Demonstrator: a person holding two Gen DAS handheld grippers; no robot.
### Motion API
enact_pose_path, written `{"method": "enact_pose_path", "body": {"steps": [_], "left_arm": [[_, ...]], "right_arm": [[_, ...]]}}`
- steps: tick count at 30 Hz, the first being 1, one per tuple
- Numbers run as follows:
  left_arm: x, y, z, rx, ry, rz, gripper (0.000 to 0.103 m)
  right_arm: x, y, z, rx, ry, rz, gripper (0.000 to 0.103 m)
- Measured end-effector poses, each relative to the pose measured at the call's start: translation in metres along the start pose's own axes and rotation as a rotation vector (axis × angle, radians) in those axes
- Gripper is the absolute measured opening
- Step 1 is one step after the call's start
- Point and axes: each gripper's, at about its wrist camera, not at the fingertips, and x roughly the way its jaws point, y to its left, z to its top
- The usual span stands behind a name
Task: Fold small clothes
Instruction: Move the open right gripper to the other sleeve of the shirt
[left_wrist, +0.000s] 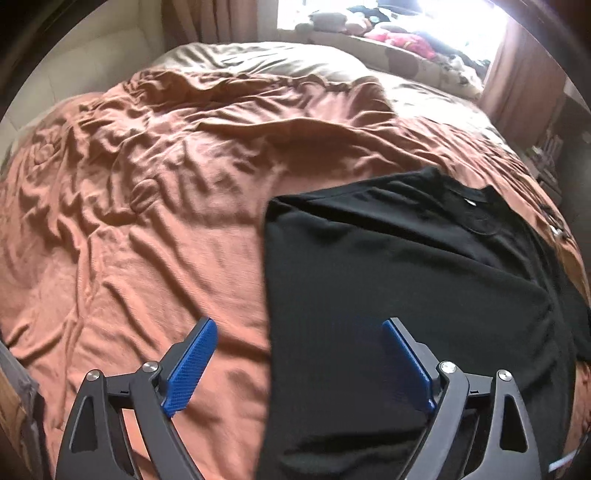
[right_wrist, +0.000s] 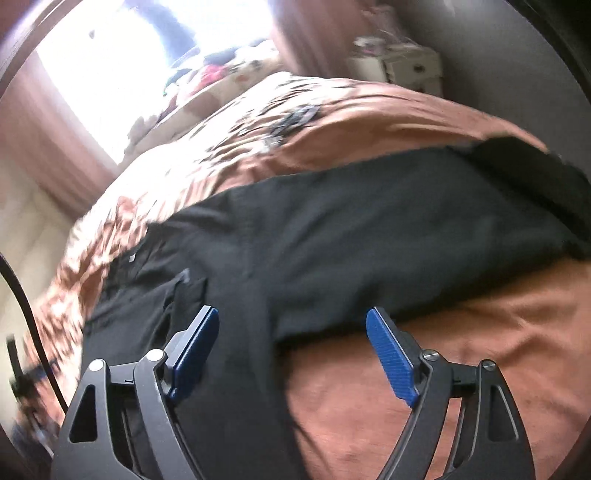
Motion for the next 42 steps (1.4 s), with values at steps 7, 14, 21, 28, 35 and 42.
{"method": "enact_pose_path", "body": {"steps": [7,14,21,28,35,42], "left_arm": [[-0.012,-0.050,-0.009,0.016,-0.007,-0.034,0.091],[-0.022,-0.098,-0.015,0.043,-0.022,-0.074,0.091],[-0.023,-0.130,-0.029,0.048,-0.023,-0.127,0.091],[-0.023,-0.139,-0.040,0.037,-0.025,-0.118,0.091],[-0.012,-0.136,-0.055,0.028,0.005,-0.111,0.091],[-0.012,-0.127,-0.058,0.025,0.011,-0.083,0.091]], "right_arm": [[-0.037,-0.052,-0.004,0.133,-0.071,-0.011,0.082],[-0.066,-0.106,-0.013,0.293,-0.105,-0.019,0.082],[-0.088,-0.151,-0.014,0.351,-0.130,-0.032,0.082],[-0.084,-0.187,-0.007,0.468,-0.068,0.040,0.056],[-0.062,-0.214,-0.004,0.561,-0.018,0.079,0.046],[-0.046,-0.230,0.009,0.622,-0.071,0.102,0.040]]}}
